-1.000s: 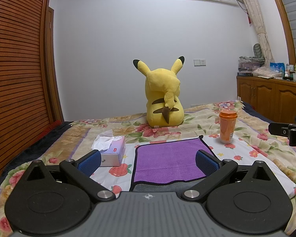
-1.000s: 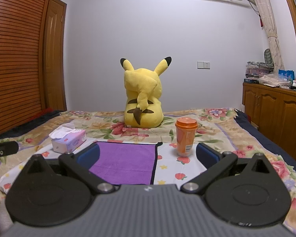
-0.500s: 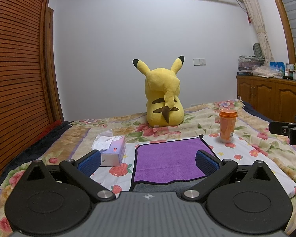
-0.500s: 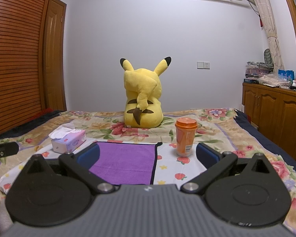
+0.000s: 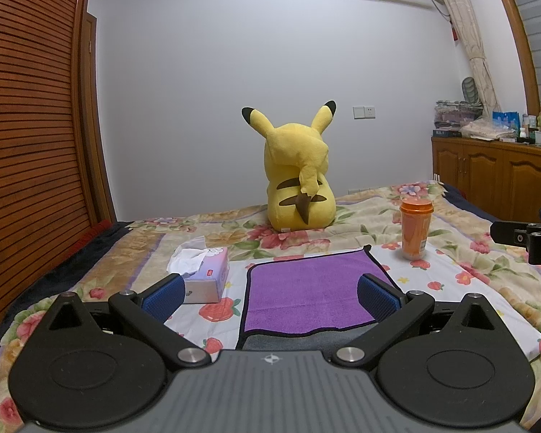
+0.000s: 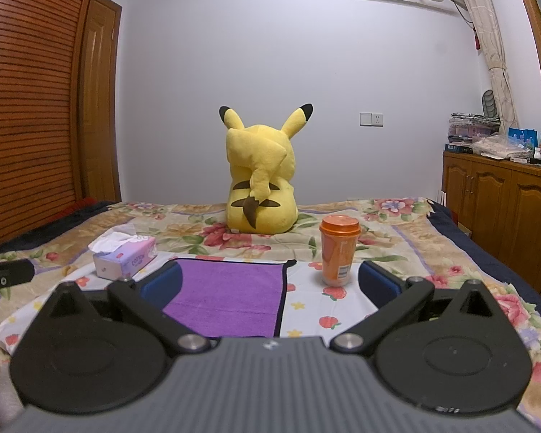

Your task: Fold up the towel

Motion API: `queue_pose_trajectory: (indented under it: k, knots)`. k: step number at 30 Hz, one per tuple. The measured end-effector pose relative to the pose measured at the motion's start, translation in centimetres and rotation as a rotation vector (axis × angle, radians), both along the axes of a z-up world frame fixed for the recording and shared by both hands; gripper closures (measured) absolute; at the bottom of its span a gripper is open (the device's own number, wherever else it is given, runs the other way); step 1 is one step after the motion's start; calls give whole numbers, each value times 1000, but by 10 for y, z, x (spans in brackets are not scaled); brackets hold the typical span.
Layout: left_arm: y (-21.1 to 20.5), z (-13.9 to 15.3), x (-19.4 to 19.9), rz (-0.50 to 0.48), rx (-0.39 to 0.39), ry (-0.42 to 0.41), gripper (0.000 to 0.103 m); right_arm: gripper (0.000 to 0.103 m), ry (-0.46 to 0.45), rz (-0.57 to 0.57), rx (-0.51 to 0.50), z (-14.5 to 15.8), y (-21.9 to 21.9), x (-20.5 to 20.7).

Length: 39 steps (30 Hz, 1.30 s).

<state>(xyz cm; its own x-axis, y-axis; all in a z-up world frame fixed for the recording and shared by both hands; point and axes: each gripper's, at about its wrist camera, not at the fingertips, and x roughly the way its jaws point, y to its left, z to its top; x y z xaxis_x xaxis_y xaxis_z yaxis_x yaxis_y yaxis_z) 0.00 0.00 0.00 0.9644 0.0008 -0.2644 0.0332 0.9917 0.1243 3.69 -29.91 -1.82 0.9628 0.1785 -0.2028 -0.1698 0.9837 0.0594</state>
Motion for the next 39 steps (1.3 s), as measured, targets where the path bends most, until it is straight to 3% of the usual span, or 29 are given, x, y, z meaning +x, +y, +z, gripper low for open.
queue_pose_trajectory:
  k: [22, 39]
  knots:
    - [0, -5, 0, -8, 9, 29, 0, 0, 16, 7, -8, 2, 2, 2]
    - [4, -12, 33, -11, 10, 102, 0, 0, 50, 21, -52, -5, 16, 20]
